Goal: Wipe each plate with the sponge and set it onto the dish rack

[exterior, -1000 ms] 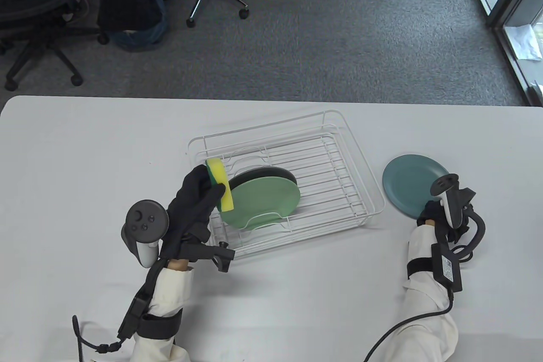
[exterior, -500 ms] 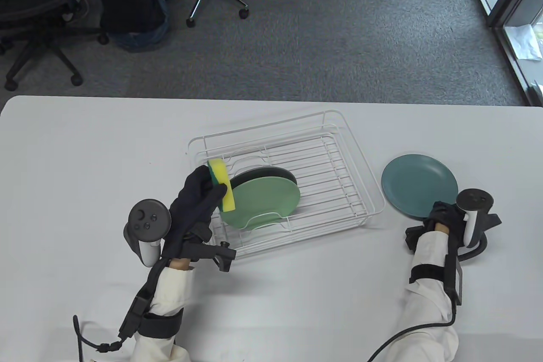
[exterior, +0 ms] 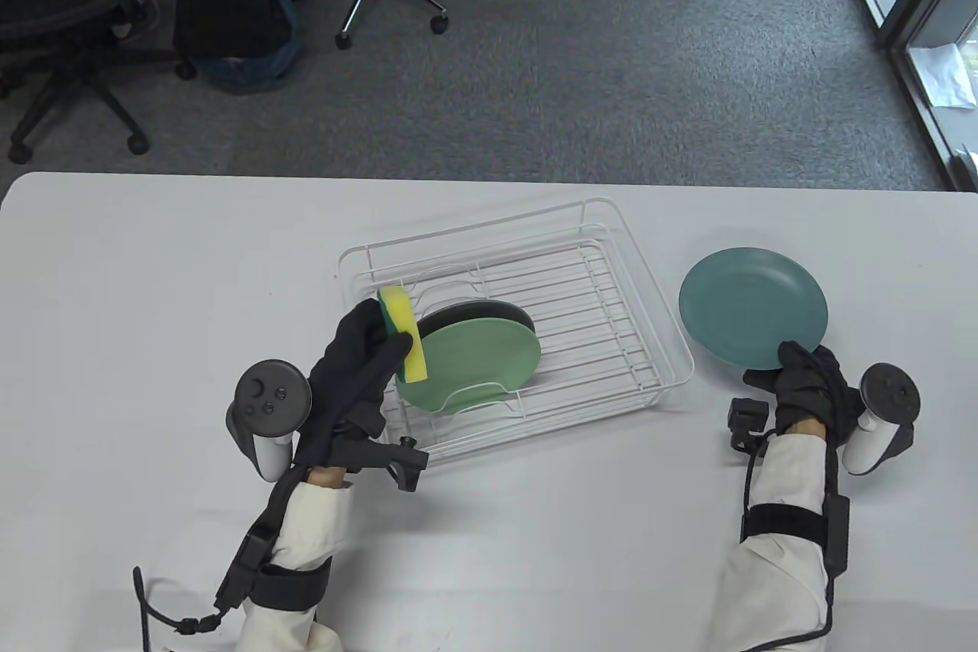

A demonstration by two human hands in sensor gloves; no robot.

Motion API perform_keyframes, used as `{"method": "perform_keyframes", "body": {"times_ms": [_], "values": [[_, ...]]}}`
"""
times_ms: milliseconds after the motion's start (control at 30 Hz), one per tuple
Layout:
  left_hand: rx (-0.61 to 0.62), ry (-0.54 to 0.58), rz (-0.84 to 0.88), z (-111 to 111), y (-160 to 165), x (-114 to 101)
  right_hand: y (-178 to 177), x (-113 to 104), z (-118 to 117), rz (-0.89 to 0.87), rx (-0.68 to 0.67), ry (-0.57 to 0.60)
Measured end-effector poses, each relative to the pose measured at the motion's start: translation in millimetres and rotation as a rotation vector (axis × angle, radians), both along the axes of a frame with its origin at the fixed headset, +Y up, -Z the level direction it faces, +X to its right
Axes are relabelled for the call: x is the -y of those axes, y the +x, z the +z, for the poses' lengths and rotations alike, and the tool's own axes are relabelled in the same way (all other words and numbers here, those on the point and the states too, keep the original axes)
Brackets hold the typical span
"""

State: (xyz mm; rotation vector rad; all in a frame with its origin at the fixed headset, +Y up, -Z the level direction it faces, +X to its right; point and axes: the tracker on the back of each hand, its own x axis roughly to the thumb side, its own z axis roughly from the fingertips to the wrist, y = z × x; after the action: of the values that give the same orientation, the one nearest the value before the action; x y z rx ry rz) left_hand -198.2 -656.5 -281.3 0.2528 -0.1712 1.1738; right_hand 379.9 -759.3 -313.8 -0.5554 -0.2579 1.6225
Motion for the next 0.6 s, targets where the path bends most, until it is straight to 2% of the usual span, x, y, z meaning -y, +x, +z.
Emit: {"method": "perform_keyframes", "body": {"times_ms": [200,367,600], "values": [[0.004,0.020,0.003,3,1,-5,-22,-48,4,-0.019,-0.087,0.174],[0.010,0.051,0.008,8,1,-12,-50,-78,9,-0.063,-0.194,0.284],[0.015,0.128,-0.030,19,5,-27,-96,-119,19,-0.028,-0.348,0.379]]}}
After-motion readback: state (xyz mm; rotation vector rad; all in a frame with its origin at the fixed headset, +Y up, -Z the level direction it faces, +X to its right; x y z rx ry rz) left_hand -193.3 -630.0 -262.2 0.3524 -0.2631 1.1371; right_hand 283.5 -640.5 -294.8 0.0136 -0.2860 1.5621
